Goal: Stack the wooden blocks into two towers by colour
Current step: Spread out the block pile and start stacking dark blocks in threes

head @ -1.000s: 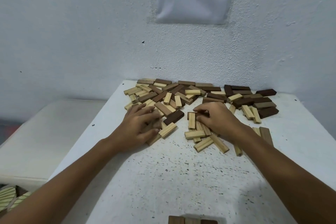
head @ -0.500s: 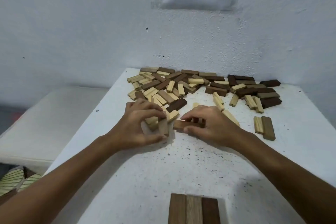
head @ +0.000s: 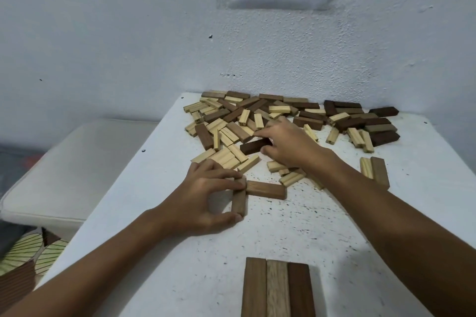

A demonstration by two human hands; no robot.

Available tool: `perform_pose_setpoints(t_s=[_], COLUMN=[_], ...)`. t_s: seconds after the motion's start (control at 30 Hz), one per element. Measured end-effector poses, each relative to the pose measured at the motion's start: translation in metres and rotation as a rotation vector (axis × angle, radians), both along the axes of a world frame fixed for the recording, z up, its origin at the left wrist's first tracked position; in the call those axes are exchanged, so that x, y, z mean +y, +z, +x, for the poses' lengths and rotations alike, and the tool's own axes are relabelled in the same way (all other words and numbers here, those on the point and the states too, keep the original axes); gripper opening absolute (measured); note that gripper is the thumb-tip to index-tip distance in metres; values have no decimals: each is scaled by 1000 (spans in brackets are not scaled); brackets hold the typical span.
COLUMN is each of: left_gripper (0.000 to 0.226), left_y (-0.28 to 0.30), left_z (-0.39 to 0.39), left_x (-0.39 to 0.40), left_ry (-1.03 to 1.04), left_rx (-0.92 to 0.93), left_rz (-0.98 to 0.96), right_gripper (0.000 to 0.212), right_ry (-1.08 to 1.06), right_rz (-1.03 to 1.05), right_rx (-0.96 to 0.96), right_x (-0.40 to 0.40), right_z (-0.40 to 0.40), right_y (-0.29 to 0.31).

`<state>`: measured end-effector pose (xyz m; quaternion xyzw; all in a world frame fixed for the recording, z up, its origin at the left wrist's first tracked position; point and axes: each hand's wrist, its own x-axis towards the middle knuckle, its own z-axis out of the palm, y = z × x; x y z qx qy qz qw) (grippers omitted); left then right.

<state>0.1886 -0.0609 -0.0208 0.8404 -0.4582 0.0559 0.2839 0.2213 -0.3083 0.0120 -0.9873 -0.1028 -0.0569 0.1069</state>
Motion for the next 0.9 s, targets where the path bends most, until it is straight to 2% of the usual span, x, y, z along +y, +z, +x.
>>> perform_pose_setpoints(t_s=[0.13,0.27,0.37,0.47,0.7,0.9], left_gripper=[58,62,64,64,65,69], left_y=[1,3,1,-1,-3,2], left_z=[-4,-8,-12,-13,-15,-20], left_x=[-5,-12,-18,-21,-14,-8], left_ry=[19,63,96,122,131,121], left_rx=[5,8,1,-10,-20,39], left_rz=[8,17,10,-15,-33,-20], right_gripper=[38,30,25,25,26,22], right_ry=[-66,-86,-28,14,30,22], right_rz=[-4,223,392,400,373,533], right_rx=[-3,-105,-77,-47,-123,-104], right_x=[-5,-10,-9,-3,12,25], right_z=[-7,-36,-69,-97,-129,-146], right_y=[6,18,20,9,-5,-16])
